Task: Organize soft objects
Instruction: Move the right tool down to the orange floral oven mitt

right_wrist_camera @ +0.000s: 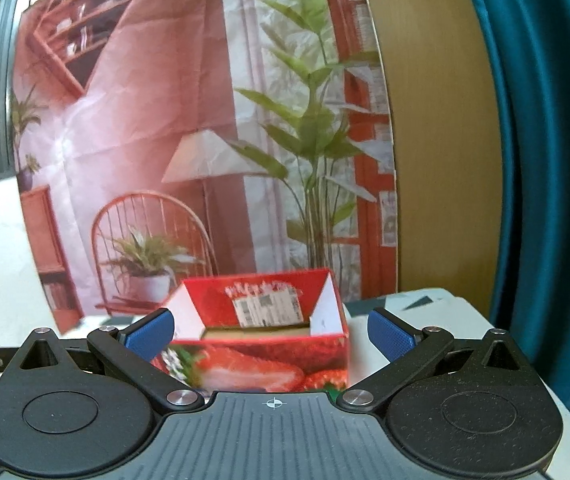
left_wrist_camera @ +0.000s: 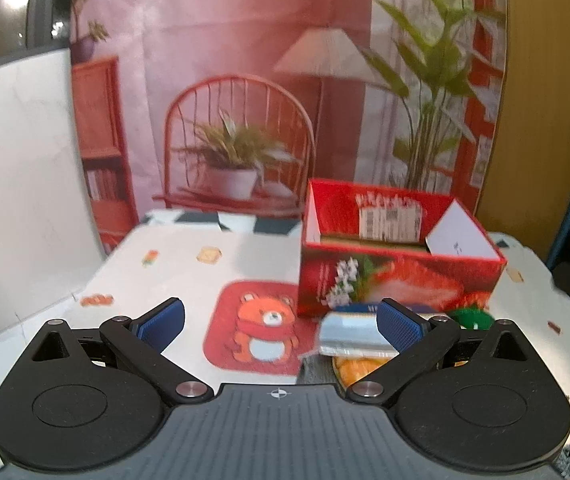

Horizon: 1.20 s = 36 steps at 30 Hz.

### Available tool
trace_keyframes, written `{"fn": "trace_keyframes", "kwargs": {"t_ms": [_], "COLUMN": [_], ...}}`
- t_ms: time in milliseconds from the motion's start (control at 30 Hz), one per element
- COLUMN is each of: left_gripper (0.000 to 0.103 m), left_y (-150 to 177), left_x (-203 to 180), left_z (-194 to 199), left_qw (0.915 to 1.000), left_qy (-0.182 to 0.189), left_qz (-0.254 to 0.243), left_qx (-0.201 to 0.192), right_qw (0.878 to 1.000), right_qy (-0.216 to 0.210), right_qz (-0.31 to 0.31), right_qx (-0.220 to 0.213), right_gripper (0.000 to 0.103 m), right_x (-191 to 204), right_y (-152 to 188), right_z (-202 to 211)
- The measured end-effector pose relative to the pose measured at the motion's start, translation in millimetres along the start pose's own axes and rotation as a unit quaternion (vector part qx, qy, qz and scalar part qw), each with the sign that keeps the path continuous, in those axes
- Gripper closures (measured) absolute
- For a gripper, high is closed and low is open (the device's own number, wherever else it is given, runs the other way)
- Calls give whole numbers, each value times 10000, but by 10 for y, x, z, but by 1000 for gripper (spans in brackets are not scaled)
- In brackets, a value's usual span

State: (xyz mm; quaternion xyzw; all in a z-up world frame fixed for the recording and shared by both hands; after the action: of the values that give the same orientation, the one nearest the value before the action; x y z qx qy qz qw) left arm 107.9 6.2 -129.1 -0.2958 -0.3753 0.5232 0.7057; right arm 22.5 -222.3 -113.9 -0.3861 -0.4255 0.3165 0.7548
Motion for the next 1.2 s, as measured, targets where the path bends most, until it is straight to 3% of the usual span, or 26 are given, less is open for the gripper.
{"fn": "trace_keyframes", "kwargs": {"t_ms": [167,433,633,700,900,1033,1200], "left_gripper": [2,9,34,40,40,40,40], "left_y": [142,273,367,396,446,511,520], "left_x": [-56,-70,-133,-135,-174,-152,-240], "left_z": [-191,-391,-499,-534,-612,-669,-755], "left_qw": [9998,9984,9964,9951,9932,9889,9891], "left_qy": [130,341,610,734,938,1219,1234], "left_qz": [-21,117,164,243,340,606,514], "left_qx": [161,425,570,609,604,601,626], "right_qw": [9978,9935,9921,9909,9858,9808,9788], "right_qy": [141,225,232,187,22,-17,-34], "right_qz": [-143,-594,-333,-232,4,47,20], "right_qx": [636,943,1189,1315,1680,1949,2046], "right_gripper": [0,0,3,12,30,32,32], "right_x": [-156,-367,-388,-383,-295,-263,-279], "right_y": [352,612,810,885,1092,1208,1234], "right_z": [-259,-427,-528,-567,-651,-701,-730]}}
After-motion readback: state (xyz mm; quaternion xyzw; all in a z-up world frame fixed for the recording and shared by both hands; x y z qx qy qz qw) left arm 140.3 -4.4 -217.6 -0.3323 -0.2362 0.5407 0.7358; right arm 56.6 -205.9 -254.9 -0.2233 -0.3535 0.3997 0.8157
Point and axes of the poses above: each gripper's, at about its wrist camera, not at the fingertips, and z roughly against the way its jaws point, x to its left, y to its underside, the point moved 6 cm from there along -z, roughly the way its jaws point, and after that the axes turned 15 degrees about -z, right-handed, at the moved point
